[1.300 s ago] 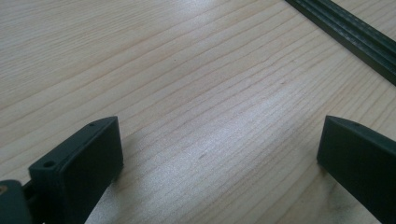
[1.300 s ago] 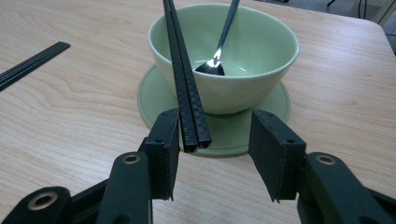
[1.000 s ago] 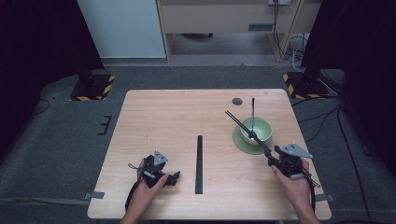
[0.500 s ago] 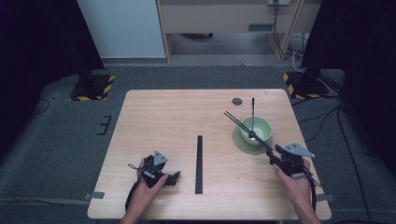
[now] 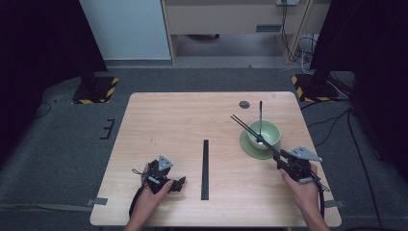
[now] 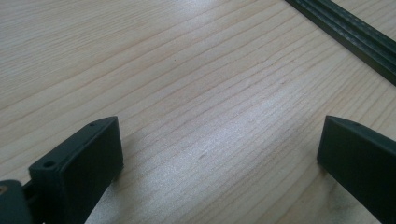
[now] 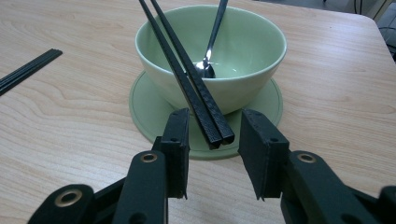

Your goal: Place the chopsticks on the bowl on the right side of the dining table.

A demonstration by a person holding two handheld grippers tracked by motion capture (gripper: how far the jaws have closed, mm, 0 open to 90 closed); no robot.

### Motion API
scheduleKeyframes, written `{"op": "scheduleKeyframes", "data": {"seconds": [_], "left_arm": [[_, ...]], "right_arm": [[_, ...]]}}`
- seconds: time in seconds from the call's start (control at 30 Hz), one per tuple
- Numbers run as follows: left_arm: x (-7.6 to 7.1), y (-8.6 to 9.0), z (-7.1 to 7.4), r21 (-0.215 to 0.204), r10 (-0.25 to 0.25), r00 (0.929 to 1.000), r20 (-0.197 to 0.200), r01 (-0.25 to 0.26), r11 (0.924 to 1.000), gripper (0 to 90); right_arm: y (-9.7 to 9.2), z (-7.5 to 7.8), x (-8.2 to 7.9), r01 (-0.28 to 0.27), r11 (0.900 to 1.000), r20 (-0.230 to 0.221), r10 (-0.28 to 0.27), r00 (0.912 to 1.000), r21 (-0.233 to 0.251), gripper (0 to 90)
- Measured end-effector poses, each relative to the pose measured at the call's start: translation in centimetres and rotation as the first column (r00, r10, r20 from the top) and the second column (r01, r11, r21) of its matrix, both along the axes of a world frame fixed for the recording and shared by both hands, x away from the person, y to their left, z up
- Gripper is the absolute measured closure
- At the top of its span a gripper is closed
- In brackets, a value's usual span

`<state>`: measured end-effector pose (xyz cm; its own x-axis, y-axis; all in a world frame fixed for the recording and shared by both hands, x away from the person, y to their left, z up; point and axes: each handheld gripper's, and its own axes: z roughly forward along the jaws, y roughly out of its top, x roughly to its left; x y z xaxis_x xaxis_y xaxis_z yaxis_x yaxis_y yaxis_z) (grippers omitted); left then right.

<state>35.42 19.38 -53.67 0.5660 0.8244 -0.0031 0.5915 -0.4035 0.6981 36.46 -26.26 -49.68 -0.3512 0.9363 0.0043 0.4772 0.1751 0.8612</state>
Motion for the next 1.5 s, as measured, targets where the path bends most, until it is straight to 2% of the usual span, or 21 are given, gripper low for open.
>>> {"op": "scheduleKeyframes", "data": {"seconds": [0.73,1.0,1.5], "left_arm": [[0.0,0.0,0.0,0.000,0.000,1.0000,0.000,0.000,1.0000,0.0],[0.0,0.0,0.0,0.000,0.000,1.0000,0.000,0.000,1.0000,0.0],[0.0,0.0,0.0,0.000,-0.001,1.0000,0.000,0.001,1.0000,0.0]], "right_arm": [[0.0,0.0,0.0,-0.009,1.0000,-0.008,0.009,0.9999,-0.004,73.4],[-0.2,-0.1,0.1,0.000,1.0000,-0.010,0.000,0.9999,-0.001,62.7],[-1.4,0.1,-0.2,0.063,0.9980,-0.009,-0.063,0.9980,0.007,56.7]]}}
